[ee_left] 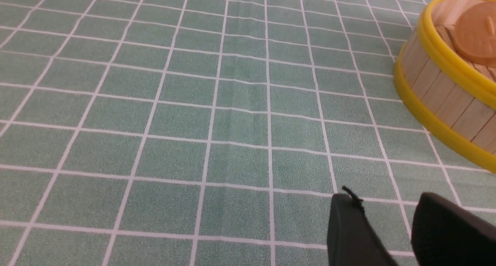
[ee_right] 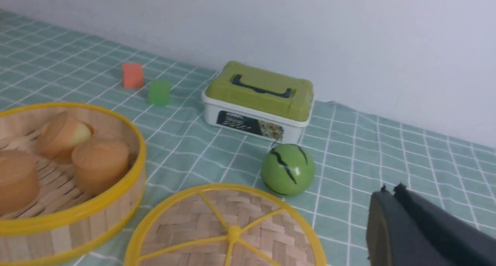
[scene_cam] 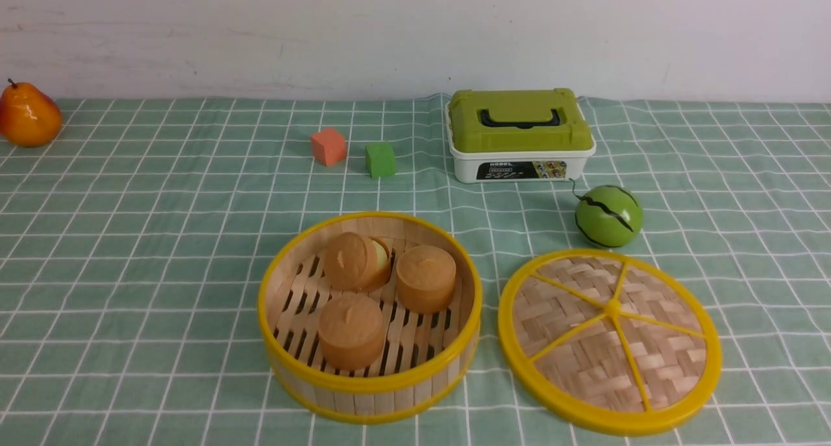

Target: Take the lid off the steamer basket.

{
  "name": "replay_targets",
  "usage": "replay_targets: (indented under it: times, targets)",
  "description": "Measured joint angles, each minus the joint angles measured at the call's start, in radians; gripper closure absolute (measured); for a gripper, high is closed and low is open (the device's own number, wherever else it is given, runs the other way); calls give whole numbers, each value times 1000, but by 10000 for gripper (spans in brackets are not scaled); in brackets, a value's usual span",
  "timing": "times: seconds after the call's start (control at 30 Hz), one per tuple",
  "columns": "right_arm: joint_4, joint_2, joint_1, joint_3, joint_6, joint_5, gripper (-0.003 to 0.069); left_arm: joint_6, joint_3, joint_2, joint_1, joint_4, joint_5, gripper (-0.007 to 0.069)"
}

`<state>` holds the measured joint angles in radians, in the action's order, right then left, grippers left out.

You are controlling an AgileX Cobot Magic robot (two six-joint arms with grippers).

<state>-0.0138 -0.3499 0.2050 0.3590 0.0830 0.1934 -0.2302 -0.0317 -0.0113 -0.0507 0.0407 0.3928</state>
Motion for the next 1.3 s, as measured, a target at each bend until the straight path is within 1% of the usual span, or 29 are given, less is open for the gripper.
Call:
replay_targets:
  times: [0.03, 0.07, 0.13, 0.17, 0.2, 0.27, 0.3, 0.37, 0.4, 0.5, 0.63, 0.87, 1.3]
  targets:
    - [2, 15, -13, -11, -10, -8, 681, 0, 0, 0, 0, 0, 0, 386]
    - [20, 70, -59, -82, -51, -51, 681, 0, 0, 0, 0, 0, 0, 386]
    - [53, 155, -130, -187, -127, -84, 681, 0, 0, 0, 0, 0, 0, 386]
    - [57, 170, -142, -195, -141, -86, 681, 0, 0, 0, 0, 0, 0, 386]
    - [79, 224, -183, -254, -198, -88, 681, 0, 0, 0, 0, 0, 0, 386]
    - [90, 256, -203, -287, -231, -87, 681, 0, 0, 0, 0, 0, 0, 386]
    - [98, 300, -223, -341, -275, -76, 681, 0, 0, 0, 0, 0, 0, 386]
    - [100, 339, -231, -374, -300, -51, 681, 0, 0, 0, 0, 0, 0, 386]
    - [100, 355, -233, -383, -310, -13, 681, 0, 0, 0, 0, 0, 0, 386]
    - [100, 360, -233, -385, -310, 78, 681, 0, 0, 0, 0, 0, 0, 386]
    - [103, 360, -234, -385, -310, 147, 681, 0, 0, 0, 0, 0, 0, 386]
    - [103, 360, -234, -378, -310, 186, 683, 0, 0, 0, 0, 0, 0, 386]
    - [103, 360, -234, -378, -310, 190, 669, 0, 0, 0, 0, 0, 0, 386]
